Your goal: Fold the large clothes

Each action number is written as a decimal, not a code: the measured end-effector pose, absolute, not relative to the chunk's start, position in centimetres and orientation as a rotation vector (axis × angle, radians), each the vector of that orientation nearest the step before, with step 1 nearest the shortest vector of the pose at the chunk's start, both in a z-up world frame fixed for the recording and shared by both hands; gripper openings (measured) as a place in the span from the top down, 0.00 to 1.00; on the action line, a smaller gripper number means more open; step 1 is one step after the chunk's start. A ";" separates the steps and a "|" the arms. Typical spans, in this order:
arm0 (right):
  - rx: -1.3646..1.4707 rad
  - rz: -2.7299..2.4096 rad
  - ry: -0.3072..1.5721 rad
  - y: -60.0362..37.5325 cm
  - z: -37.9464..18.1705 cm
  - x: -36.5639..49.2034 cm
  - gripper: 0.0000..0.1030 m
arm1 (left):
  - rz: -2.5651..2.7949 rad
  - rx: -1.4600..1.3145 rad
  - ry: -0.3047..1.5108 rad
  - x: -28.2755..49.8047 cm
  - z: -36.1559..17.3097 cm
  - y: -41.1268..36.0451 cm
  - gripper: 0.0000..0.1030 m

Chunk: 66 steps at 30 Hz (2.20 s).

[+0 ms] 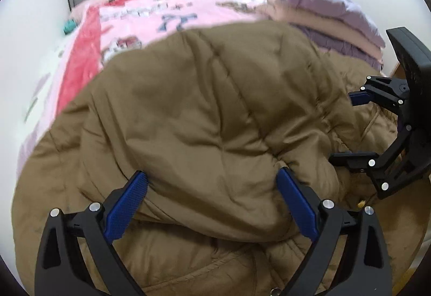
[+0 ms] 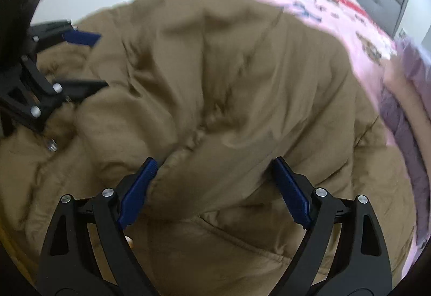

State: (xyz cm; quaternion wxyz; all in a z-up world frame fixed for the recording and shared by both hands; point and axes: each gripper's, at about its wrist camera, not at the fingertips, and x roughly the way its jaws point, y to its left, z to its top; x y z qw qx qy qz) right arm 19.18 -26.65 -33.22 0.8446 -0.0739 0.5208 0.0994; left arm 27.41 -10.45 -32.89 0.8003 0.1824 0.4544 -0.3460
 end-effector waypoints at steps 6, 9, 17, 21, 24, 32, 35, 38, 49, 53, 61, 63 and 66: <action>-0.167 0.203 1.151 -26.7 -35.0 19.6 0.16 | -0.752 0.507 1.035 27.0 -35.5 -11.0 0.07; -0.160 0.206 1.174 -26.9 -35.7 20.2 0.16 | -0.751 0.507 1.058 27.2 -36.2 -11.3 0.07; -0.119 0.209 1.172 -27.5 -34.8 20.7 0.15 | -0.739 0.497 1.077 27.6 -35.3 -11.6 0.07; -0.067 0.211 1.114 -28.1 -32.7 20.0 0.15 | -0.726 0.459 1.080 28.0 -33.7 -11.2 0.07; -0.043 0.207 1.075 -28.4 -31.8 19.4 0.15 | -0.723 0.442 1.054 27.6 -33.3 -10.8 0.06; -0.126 0.163 1.106 -27.8 -34.4 20.1 0.16 | -0.713 0.469 1.035 27.3 -34.4 -10.4 0.06; -0.091 0.159 1.062 -27.7 -32.7 19.1 0.18 | -0.684 0.426 0.990 26.8 -33.0 -9.3 0.06; -0.086 0.133 1.000 -27.2 -29.8 17.9 0.17 | -0.595 0.344 0.854 25.3 -30.4 -6.2 0.06; 0.115 0.194 0.934 -21.9 -22.2 19.3 0.08 | 0.285 -0.396 0.803 19.4 -27.8 18.0 0.06; 0.152 0.254 0.965 -17.4 -21.8 19.7 0.08 | 0.469 -0.780 0.803 16.5 -31.5 24.3 0.06; 0.078 0.372 1.032 -10.7 -21.9 21.8 0.08 | 0.727 -1.434 0.601 12.5 -39.9 31.3 0.06; 0.054 0.400 1.049 -9.4 -22.0 22.3 0.08 | 0.769 -1.500 0.547 12.1 -41.1 32.4 0.06; 0.028 0.431 1.066 -8.1 -22.2 22.9 0.08 | 0.736 -1.595 0.460 12.0 -42.6 33.9 0.13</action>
